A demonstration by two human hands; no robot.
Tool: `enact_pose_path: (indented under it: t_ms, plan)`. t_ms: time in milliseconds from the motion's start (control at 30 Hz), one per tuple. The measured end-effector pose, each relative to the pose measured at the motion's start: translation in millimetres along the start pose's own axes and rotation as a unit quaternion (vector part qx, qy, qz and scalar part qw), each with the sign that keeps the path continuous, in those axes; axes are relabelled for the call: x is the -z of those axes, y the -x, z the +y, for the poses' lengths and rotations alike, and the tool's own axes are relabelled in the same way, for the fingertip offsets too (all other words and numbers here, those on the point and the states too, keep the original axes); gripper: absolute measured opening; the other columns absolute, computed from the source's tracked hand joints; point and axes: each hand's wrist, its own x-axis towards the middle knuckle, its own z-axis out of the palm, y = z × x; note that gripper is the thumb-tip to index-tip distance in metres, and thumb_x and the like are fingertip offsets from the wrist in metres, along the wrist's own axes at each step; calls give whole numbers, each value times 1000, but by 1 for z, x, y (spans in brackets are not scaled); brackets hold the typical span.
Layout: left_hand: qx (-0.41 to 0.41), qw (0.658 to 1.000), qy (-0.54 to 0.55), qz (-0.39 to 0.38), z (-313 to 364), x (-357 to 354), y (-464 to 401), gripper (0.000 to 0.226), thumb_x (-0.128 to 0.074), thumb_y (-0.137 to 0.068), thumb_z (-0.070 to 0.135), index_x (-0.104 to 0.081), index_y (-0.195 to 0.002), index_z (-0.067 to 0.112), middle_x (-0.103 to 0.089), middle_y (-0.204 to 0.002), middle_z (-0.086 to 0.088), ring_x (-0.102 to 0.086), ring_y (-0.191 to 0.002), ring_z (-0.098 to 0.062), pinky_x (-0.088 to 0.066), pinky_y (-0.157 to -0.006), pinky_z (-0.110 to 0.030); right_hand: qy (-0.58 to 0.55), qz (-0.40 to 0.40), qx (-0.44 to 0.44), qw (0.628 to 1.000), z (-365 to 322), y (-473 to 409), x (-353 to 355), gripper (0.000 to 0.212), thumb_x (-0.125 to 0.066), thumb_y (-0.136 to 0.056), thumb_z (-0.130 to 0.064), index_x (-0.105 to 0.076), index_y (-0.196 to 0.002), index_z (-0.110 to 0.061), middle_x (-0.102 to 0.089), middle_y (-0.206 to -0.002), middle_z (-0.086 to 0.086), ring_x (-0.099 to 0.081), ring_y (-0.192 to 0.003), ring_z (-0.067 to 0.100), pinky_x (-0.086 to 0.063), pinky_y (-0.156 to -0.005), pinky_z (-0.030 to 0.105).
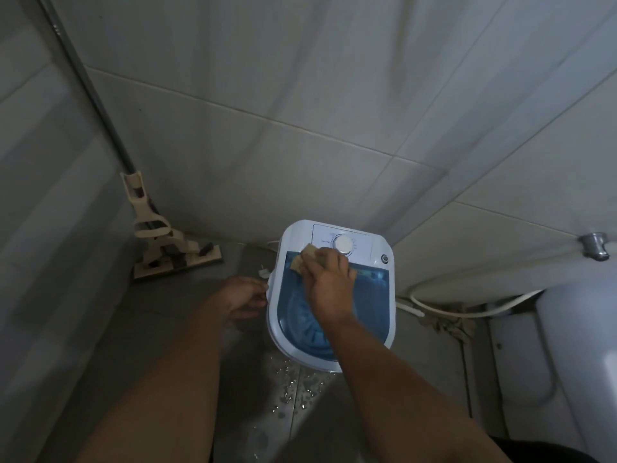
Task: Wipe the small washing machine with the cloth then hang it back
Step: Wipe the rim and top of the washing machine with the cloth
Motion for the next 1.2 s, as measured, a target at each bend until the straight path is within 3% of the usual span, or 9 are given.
enact_pose_path:
  t_ms: [200, 300, 467, 667, 867, 1033, 1200]
  plan:
    - [0, 1000, -15, 7, 1, 0, -3, 13, -60, -93, 10, -70, -101, 11, -72, -107, -12, -67, -83, -21, -55, -71, -32, 20, 29, 69, 997, -22, -18, -12, 36, -67, -92, -33, -62, -128, -33, -57, -126, 7, -53, -108, 33, -42, -86, 43]
    - [1, 1000, -15, 4, 0, 0, -5, 11, -60, -94, 10, -69, -99, 11, -71, -107, -12, -67, -85, -21, -56, -83, -38, 26, 32, 108, 993, -14, -24, -11, 36, -69, -91, -35, -64, -127, -32, -57, -125, 7, -53, -108, 33, -43, -86, 43]
    - [-4, 1000, -15, 7, 0, -1, -5, 18, -61, -93, 12, -67, -109, 7, -71, -109, -14, -66, -83, -20, -55, -83, -38, 10, 46, 39, 998, -7, -59, 0, 25, -66, -93, -31, -69, -118, -28, -58, -118, 10, -55, -100, 35, -47, -79, 42]
    - [2, 1000, -16, -3, 0, 1, -6, 24, -61, -93, 11, -65, -116, 4, -71, -113, -14, -67, -87, -22, -54, -87, -40, 26, 37, 7, 999, -16, -62, 0, 29, -67, -91, -28, -68, -121, -27, -57, -116, 10, -54, -99, 34, -49, -77, 41]
    - [4, 1000, -9, -10, 1, 1, -6, 23, -60, -94, 10, -65, -116, 4, -70, -115, -16, -67, -97, -26, -52, -98, -45, 75, -2, 187, 980, -4, -24, -8, 41, -67, -87, -28, -60, -127, -27, -57, -117, 9, -53, -96, 32, -44, -76, 42]
    - [6, 1000, -1, -14, 0, 3, -7, 22, -62, -94, 12, -66, -114, 5, -71, -113, -13, -67, -95, -23, -53, -95, -43, 96, 3, 92, 991, -12, -89, 10, 33, -71, -84, -26, -69, -117, -29, -55, -119, 10, -52, -105, 33, -44, -83, 42]
    - [9, 1000, -4, -20, 0, 6, -11, 17, -63, -93, 13, -67, -108, 8, -72, -101, -9, -69, -93, -22, -54, -95, -43, 104, -4, 101, 989, -27, -95, 1, 23, -72, -82, -27, -73, -105, -30, -55, -116, 6, -49, -102, 32, -40, -78, 40]
